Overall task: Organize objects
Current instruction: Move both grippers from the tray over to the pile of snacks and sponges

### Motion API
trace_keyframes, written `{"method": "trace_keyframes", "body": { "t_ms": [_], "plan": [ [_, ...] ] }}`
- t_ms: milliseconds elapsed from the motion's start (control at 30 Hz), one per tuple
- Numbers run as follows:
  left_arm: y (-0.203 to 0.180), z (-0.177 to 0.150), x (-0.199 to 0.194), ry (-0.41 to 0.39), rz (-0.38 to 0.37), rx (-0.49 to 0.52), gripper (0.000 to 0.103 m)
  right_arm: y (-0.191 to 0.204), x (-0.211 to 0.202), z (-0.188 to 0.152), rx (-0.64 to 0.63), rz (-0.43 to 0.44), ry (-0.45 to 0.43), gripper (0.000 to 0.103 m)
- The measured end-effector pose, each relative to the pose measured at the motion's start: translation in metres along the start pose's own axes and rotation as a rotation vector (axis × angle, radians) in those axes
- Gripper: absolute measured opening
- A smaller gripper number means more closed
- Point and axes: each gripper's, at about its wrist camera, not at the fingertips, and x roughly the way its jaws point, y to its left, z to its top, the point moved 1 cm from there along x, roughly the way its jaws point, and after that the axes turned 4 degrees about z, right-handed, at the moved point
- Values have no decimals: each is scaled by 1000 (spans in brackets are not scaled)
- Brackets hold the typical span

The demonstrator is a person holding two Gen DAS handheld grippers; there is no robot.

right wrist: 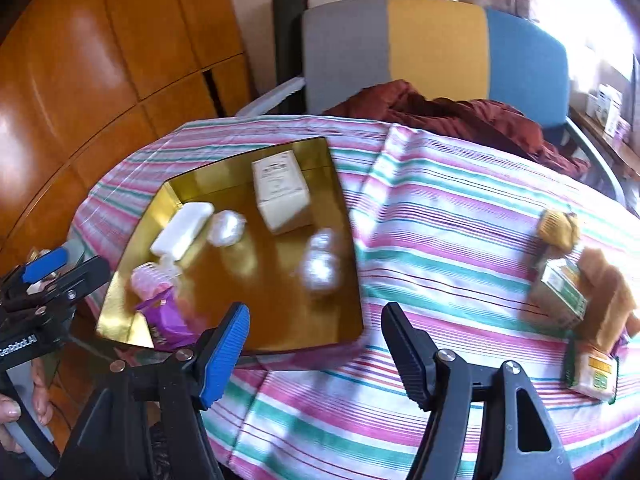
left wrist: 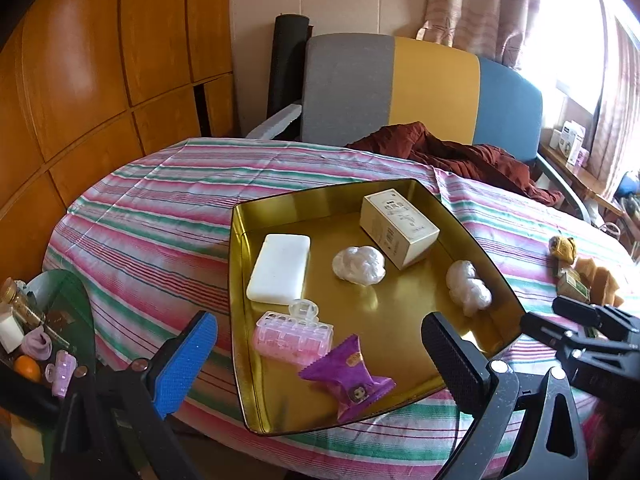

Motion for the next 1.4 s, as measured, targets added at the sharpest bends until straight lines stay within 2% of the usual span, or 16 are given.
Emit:
{"method": "trace_keyframes", "body": {
  "t_ms": [267,1067,1233,1300,1400],
  "plan": [
    [-14,1,-2,-5,-7,44,103,-56,-17,-3,103,-86,-23,70],
    [-72,1,-7,-19,-45,210,103,-217,-107,6,354,-373,-197,70],
    [-85,5,-7,-26,-90,227,103,-258,-120,-4,461,-445,-247,71],
    [-93,9,-6,-20,-142,233,103,-275,-125,-13,531,-458,-271,71],
    [-109,14,1,33,-224,232,103,-296,-130,-27,657,-446,-289,72]
  ]
}}
